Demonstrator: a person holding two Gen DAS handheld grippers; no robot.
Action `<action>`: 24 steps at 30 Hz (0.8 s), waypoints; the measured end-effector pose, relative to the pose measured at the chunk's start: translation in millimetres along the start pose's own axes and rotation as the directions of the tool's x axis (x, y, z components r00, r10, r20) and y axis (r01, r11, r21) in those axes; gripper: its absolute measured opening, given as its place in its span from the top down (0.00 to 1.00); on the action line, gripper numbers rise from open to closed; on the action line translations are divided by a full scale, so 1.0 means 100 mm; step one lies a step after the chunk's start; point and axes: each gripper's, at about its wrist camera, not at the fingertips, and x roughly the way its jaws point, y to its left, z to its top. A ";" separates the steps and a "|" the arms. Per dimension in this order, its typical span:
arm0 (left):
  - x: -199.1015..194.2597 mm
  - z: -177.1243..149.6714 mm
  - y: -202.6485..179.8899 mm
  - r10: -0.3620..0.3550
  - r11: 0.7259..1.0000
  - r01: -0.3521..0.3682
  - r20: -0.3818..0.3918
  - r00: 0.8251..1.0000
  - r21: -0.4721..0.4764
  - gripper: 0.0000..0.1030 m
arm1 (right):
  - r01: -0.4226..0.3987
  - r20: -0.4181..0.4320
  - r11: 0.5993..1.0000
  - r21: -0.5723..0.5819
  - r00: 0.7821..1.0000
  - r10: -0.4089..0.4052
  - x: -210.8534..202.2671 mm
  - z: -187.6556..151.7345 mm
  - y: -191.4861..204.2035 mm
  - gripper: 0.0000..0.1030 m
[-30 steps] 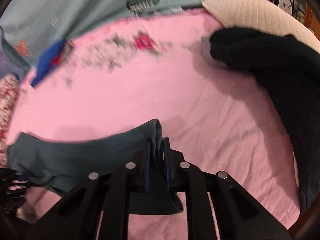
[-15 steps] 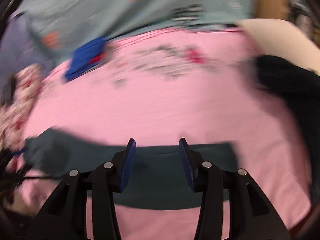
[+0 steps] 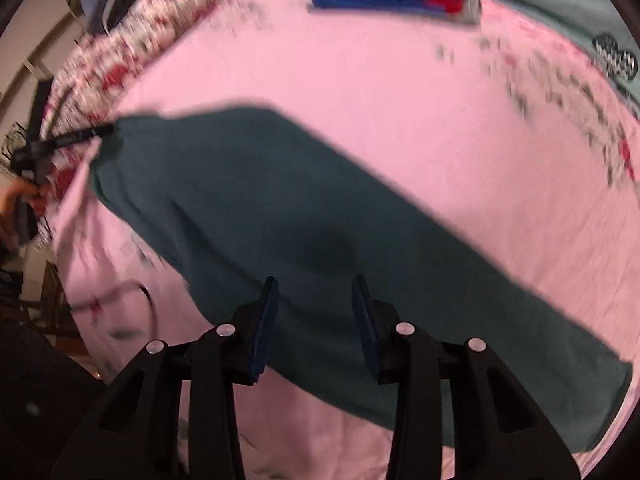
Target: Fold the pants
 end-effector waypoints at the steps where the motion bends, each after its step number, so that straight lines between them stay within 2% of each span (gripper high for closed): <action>1: 0.02 0.05 0.02 -0.028 1.000 0.028 -0.001 1.000 0.009 0.28 | -0.021 0.028 1.000 -0.011 0.999 0.021 -0.01 0.14 0.11 0.63; 3: 0.11 0.12 -0.08 -0.044 0.996 0.044 -0.005 0.999 0.073 0.28 | -0.070 0.072 0.997 -0.045 0.995 0.073 0.09 0.53 0.43 0.63; 5: 0.20 0.16 -0.23 -0.060 0.987 0.061 -0.015 0.998 0.145 0.30 | -0.089 0.082 0.992 -0.094 0.992 0.097 0.25 0.78 0.73 0.63; 7: 0.23 0.14 -0.28 -0.117 0.972 0.123 -0.043 0.992 0.201 0.29 | -0.094 0.084 0.981 -0.169 0.990 0.109 0.49 1.06 1.10 0.63; 8: 0.22 0.12 -0.30 -0.118 0.964 0.125 -0.046 0.992 0.234 0.29 | -0.105 0.076 0.978 -0.180 0.990 0.120 0.57 1.11 1.19 0.63; 10: 0.24 0.02 -0.30 -0.052 0.950 0.062 -0.043 0.998 0.305 0.25 | -0.153 0.007 0.970 -0.189 0.987 0.158 0.89 1.22 1.36 0.63; 11: 0.27 -0.03 -0.22 -0.037 0.948 0.053 -0.055 0.998 0.313 0.22 | -0.147 -0.033 0.969 -0.198 0.989 0.143 1.03 1.18 1.42 0.63; 13: 0.30 -0.10 -0.02 -0.052 0.957 0.074 -0.085 0.995 0.280 0.20 | -0.047 -0.135 0.973 -0.228 0.991 0.016 1.36 1.08 1.42 0.63; 14: 0.29 -0.11 0.04 -0.073 0.961 0.096 -0.096 0.993 0.258 0.20 | -0.024 -0.155 0.975 -0.219 0.988 -0.011 1.41 1.04 1.36 0.63; 15: 0.25 -0.10 0.06 -0.089 0.962 0.110 -0.095 0.991 0.249 0.20 | -0.075 -0.134 0.985 -0.157 0.990 0.053 1.30 1.03 1.27 0.63; 17: 0.06 -0.09 -0.01 -0.104 0.949 0.114 -0.051 0.993 0.294 0.20 | -0.178 -0.052 0.984 0.005 0.983 0.178 0.92 1.03 0.96 0.63; 18: -0.02 -0.08 -0.06 -0.104 0.939 0.107 -0.027 0.994 0.327 0.20 | -0.182 -0.022 0.982 0.047 0.983 0.183 0.78 1.01 0.82 0.63; 20: -0.14 -0.03 -0.13 -0.107 0.927 0.095 0.013 0.994 0.362 0.19 | -0.143 0.014 0.985 0.100 0.990 0.142 0.52 0.98 0.54 0.62; 22: -0.13 0.04 -0.10 -0.110 0.938 0.101 0.008 0.994 0.331 0.12 | -0.107 -0.008 0.985 0.134 0.994 0.109 0.40 0.95 0.27 0.61; 24: -0.04 0.13 -0.01 -0.086 0.956 0.086 -0.013 0.996 0.282 0.12 | -0.071 -0.049 0.986 0.150 0.996 0.079 0.37 0.91 0.04 0.61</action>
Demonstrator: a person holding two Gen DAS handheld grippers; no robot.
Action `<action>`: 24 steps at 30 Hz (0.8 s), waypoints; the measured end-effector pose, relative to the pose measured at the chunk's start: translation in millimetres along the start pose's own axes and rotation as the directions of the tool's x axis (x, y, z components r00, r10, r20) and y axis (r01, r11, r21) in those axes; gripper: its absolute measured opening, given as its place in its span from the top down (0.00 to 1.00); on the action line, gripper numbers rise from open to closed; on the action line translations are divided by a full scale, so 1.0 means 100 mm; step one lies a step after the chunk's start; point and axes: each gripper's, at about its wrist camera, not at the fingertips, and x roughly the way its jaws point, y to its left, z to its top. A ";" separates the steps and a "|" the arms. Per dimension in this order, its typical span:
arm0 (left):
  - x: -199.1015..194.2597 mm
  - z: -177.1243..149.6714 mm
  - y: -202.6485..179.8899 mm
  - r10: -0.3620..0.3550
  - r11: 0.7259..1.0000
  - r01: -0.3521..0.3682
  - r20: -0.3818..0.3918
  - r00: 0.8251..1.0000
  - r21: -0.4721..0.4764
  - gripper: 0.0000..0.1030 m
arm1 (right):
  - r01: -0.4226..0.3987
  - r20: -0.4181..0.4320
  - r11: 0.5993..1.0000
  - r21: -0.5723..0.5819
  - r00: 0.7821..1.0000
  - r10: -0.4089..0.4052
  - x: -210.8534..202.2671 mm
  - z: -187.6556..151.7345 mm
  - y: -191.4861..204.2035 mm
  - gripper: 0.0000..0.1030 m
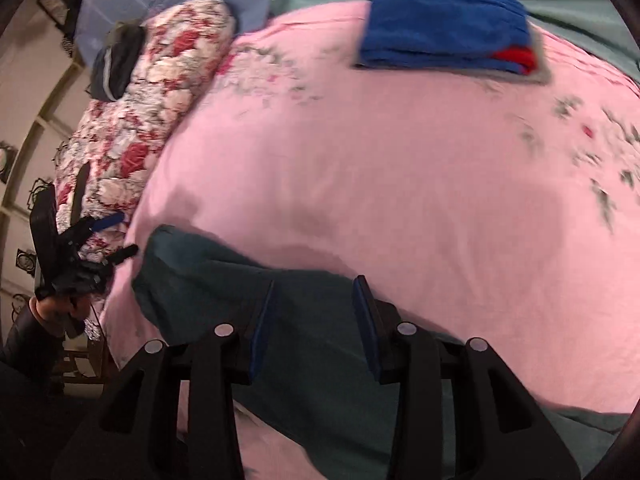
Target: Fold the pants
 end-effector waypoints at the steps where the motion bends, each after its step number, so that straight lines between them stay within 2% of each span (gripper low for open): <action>1: 0.05 0.03 0.06 0.016 1.000 -0.016 -0.010 1.000 -0.022 0.12 | -0.003 -0.014 1.000 0.000 1.000 0.003 0.00 0.02 -0.07 0.61; 3: 0.02 0.11 0.13 0.009 0.997 -0.008 0.007 1.000 -0.080 0.12 | -0.041 -0.048 0.999 -0.002 0.998 0.041 0.07 0.04 -0.17 0.59; 5: -0.11 0.22 0.04 -0.079 0.988 0.088 0.068 0.994 -0.126 0.12 | -0.064 -0.090 0.998 -0.014 0.994 0.062 0.22 0.09 -0.21 0.57; 8: -0.15 0.36 -0.38 -0.219 0.971 0.226 0.089 0.972 -0.081 0.12 | -0.115 -0.168 0.993 -0.036 0.980 0.107 0.39 0.12 -0.30 0.56; 11: -0.01 0.36 -0.98 -0.360 0.931 0.362 0.042 0.932 -0.053 0.12 | -0.205 -0.265 0.977 -0.065 0.947 0.181 0.50 0.10 -0.29 0.56; 12: 0.09 0.34 -1.23 -0.415 0.909 0.415 0.007 0.910 -0.050 0.12 | -0.238 -0.297 0.967 -0.090 0.933 0.202 0.51 0.07 -0.27 0.56; 14: 0.24 0.26 -1.62 -0.468 0.884 0.466 -0.044 0.883 -0.041 0.12 | -0.294 -0.347 0.947 -0.132 0.908 0.234 0.50 0.02 -0.20 0.56; 16: 0.38 0.18 -1.95 -0.486 0.874 0.486 -0.105 0.868 -0.028 0.12 | -0.361 -0.387 0.921 -0.144 0.877 0.283 0.48 0.00 -0.17 0.56; 17: 0.45 0.13 -2.09 -0.476 0.878 0.478 -0.135 0.869 -0.013 0.12 | -0.391 -0.408 0.908 -0.149 0.861 0.304 0.47 -0.02 -0.16 0.56; 18: 0.52 0.08 -2.21 -0.449 0.890 0.456 -0.163 0.879 0.007 0.12 | -0.408 -0.425 0.897 -0.167 0.851 0.308 0.48 -0.03 -0.15 0.56; 19: 0.52 0.05 -2.26 -0.426 0.900 0.435 -0.155 0.891 0.024 0.11 | -0.406 -0.427 0.896 -0.183 0.853 0.300 0.48 -0.03 -0.15 0.56; 20: 0.53 0.05 -2.29 -0.414 0.905 0.423 -0.148 0.898 0.035 0.11 | -0.385 -0.415 0.903 -0.192 0.866 0.281 0.51 -0.01 -0.19 0.56; 21: 0.54 0.05 -2.30 -0.412 0.906 0.421 -0.149 0.899 0.033 0.11 | -0.378 -0.409 0.908 -0.181 0.868 0.280 0.54 0.01 -0.23 0.55; 22: 0.55 0.06 -2.30 -0.418 0.904 0.426 -0.152 0.896 0.023 0.11 | -0.391 -0.417 0.907 -0.156 0.858 0.299 0.58 0.02 -0.28 0.55; 24: 0.58 0.08 -2.28 -0.430 0.900 0.435 -0.155 0.889 0.000 0.10 | -0.453 -0.458 0.885 -0.110 0.813 0.359 0.67 0.01 -0.28 0.55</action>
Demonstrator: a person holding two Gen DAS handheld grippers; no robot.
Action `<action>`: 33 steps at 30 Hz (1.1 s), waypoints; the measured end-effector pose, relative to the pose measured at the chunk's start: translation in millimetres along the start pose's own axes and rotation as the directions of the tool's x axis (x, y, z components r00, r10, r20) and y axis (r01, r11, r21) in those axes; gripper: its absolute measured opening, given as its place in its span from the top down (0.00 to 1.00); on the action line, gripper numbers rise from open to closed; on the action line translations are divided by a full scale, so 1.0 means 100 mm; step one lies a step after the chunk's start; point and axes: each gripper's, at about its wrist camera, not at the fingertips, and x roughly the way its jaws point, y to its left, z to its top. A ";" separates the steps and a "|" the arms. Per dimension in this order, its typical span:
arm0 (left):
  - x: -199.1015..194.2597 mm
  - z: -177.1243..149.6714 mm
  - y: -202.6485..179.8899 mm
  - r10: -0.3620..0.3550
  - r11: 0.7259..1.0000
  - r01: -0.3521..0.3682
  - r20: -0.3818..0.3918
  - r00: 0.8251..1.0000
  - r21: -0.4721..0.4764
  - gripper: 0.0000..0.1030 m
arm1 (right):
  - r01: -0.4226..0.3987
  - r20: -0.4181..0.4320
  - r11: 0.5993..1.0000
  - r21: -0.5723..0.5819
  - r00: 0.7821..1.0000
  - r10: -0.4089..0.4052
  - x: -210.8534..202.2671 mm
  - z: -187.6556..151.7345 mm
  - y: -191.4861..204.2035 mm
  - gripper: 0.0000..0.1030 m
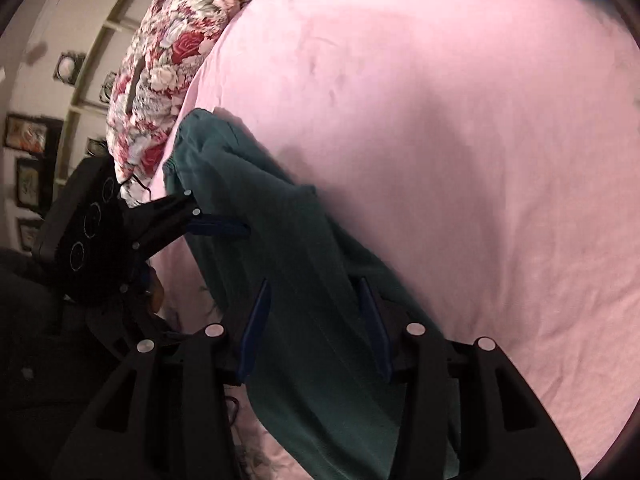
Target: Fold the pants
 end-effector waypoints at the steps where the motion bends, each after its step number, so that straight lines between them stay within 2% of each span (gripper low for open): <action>1: 0.01 0.01 0.00 -0.003 1.000 0.003 -0.002 1.000 -0.007 0.10 | -0.039 -0.022 0.999 -0.014 0.999 0.039 0.04 0.00 0.01 0.55; 3: 0.02 0.01 -0.03 0.005 1.000 -0.005 -0.009 1.000 0.003 0.09 | -0.109 -0.075 0.993 -0.053 0.992 0.105 0.13 0.01 0.08 0.55; 6: 0.06 0.00 -0.12 0.037 0.998 -0.036 -0.023 0.999 0.043 0.06 | -0.169 -0.109 0.982 -0.078 0.981 0.160 0.24 0.04 0.13 0.51; 8: 0.11 0.01 -0.18 0.055 0.997 -0.053 -0.033 0.998 0.061 0.03 | -0.168 -0.089 0.983 -0.076 0.983 0.161 0.29 0.11 0.12 0.51; 10: 0.13 0.02 -0.19 0.064 0.995 -0.061 -0.041 0.997 0.073 0.02 | -0.200 -0.040 0.979 -0.033 0.979 0.198 0.33 0.23 0.06 0.51; 13: 0.15 0.02 -0.21 0.067 0.995 -0.063 -0.044 0.997 0.073 0.02 | -0.317 0.025 0.948 0.036 0.948 0.316 0.39 0.35 -0.03 0.51; 15: 0.16 0.03 -0.21 0.067 0.995 -0.063 -0.047 0.997 0.071 0.02 | -0.356 0.057 0.933 0.042 0.934 0.354 0.43 0.41 -0.01 0.51; 17: 0.16 0.03 -0.23 0.070 0.995 -0.066 -0.047 0.996 0.072 0.02 | -0.330 0.125 0.944 0.023 0.938 0.325 0.34 0.49 0.00 0.51; 19: 0.15 0.02 -0.23 0.071 0.995 -0.067 -0.045 0.996 0.074 0.02 | -0.282 0.264 0.959 0.016 0.926 0.268 0.08 0.55 -0.11 0.52; 22: 0.15 0.02 -0.25 0.071 0.995 -0.067 -0.038 0.997 0.078 0.02 | -0.213 0.258 0.976 0.040 0.946 0.195 0.10 0.62 -0.20 0.57; 24: 0.16 0.01 -0.23 0.068 0.995 -0.065 -0.040 0.997 0.080 0.02 | -0.211 0.275 0.976 0.053 0.943 0.189 0.07 0.59 -0.26 0.63; 28: 0.08 0.08 -0.18 0.059 0.997 -0.055 -0.064 0.996 0.059 0.02 | -0.176 0.278 0.982 0.064 0.948 0.152 -0.03 0.57 -0.22 0.62; 29: 0.03 0.11 -0.14 0.063 0.997 -0.059 -0.063 0.996 0.052 0.02 | -0.123 0.271 0.991 0.057 0.957 0.103 -0.10 0.56 -0.15 0.62; 30: -0.06 0.14 -0.10 0.064 0.997 -0.062 -0.049 0.997 0.049 0.02 | -0.054 0.271 0.997 0.053 0.962 0.037 -0.14 0.56 -0.08 0.58; 32: -0.32 0.19 0.03 0.082 0.995 -0.083 0.013 0.997 0.059 0.02 | 0.020 0.282 0.998 0.060 0.959 -0.036 -0.33 0.45 -0.19 0.57; 33: -0.41 0.20 0.10 0.094 0.994 -0.096 0.032 0.995 0.058 0.02 | 0.069 0.299 0.994 0.082 0.950 -0.090 -0.45 0.36 -0.18 0.57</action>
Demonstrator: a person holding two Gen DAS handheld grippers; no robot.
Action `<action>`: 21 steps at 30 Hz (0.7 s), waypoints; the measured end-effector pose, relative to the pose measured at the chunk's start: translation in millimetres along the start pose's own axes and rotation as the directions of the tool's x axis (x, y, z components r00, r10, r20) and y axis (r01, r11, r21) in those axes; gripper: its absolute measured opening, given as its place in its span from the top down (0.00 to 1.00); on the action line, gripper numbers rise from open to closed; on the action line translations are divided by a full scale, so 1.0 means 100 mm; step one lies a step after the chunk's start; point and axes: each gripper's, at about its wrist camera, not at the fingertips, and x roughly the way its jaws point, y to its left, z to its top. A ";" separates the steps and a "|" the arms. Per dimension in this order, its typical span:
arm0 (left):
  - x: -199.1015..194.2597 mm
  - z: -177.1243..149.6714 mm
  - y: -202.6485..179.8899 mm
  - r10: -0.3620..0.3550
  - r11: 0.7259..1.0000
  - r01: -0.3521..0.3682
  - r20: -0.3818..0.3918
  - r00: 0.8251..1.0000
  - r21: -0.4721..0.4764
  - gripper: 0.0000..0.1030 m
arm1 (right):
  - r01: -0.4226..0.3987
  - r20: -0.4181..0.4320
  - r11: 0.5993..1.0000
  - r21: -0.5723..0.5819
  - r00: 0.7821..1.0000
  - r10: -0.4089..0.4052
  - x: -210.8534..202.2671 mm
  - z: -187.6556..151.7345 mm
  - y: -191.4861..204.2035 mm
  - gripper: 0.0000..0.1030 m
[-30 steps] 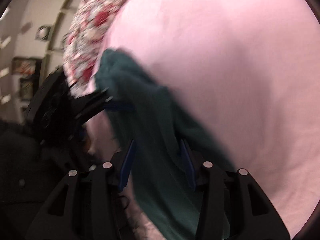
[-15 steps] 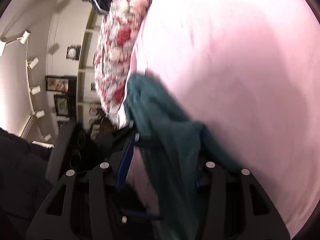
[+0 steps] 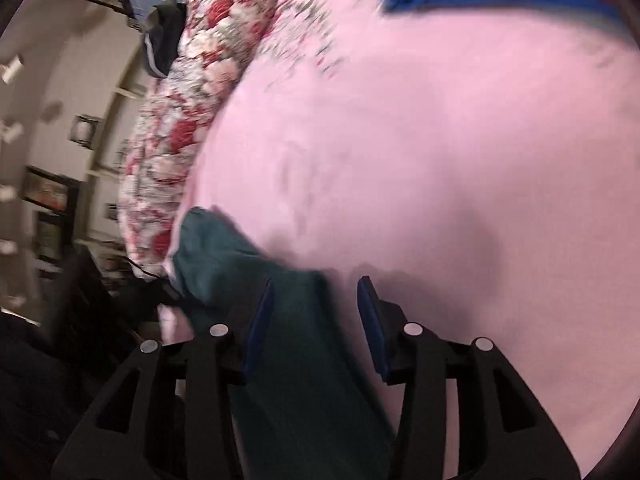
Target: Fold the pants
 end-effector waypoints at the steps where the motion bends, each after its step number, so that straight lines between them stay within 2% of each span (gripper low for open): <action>1: -0.09 0.00 0.11 0.026 1.000 -0.026 0.018 1.000 -0.006 0.02 | 0.026 0.021 1.000 0.008 0.999 -0.026 -0.11 -0.06 -0.02 0.56; 4: -0.14 -0.08 0.48 0.119 0.992 -0.118 0.014 0.993 -0.053 0.02 | 0.013 0.082 0.999 0.034 0.996 -0.016 -0.38 -0.32 0.15 0.56; 8: -0.04 -0.31 0.84 0.172 0.981 -0.175 -0.044 0.984 -0.085 0.02 | 0.017 0.112 1.000 0.019 0.994 -0.019 -0.29 -0.80 0.58 0.58; 11: -0.04 -0.47 0.79 0.191 0.981 -0.189 -0.044 0.981 0.048 0.02 | 0.000 0.088 0.999 0.037 0.996 -0.003 -0.04 -1.16 0.79 0.67; 14: -0.01 -0.61 0.79 0.208 0.961 -0.196 -0.046 0.977 0.195 0.02 | 0.127 -0.008 0.992 0.009 0.992 -0.127 0.23 -1.51 0.83 0.75; 15: -0.03 -0.65 0.82 0.189 0.960 -0.176 -0.041 0.981 0.217 0.02 | 0.178 -0.013 0.984 0.006 0.984 -0.178 0.26 -1.63 0.79 0.85; 17: -0.08 -0.71 0.85 0.160 0.958 -0.143 -0.050 0.986 0.248 0.02 | 0.209 0.026 0.975 0.069 0.977 -0.212 0.13 -1.72 0.73 0.87; 19: -0.11 -0.74 0.85 0.148 0.947 -0.126 -0.054 0.988 0.294 0.02 | 0.256 0.091 0.957 0.136 0.959 -0.269 -0.06 -1.74 0.75 0.84; 21: -0.14 -0.77 0.87 0.142 0.938 -0.114 -0.062 0.988 0.326 0.02 | 0.233 0.153 0.958 0.167 0.954 -0.259 -0.16 -1.78 0.81 0.84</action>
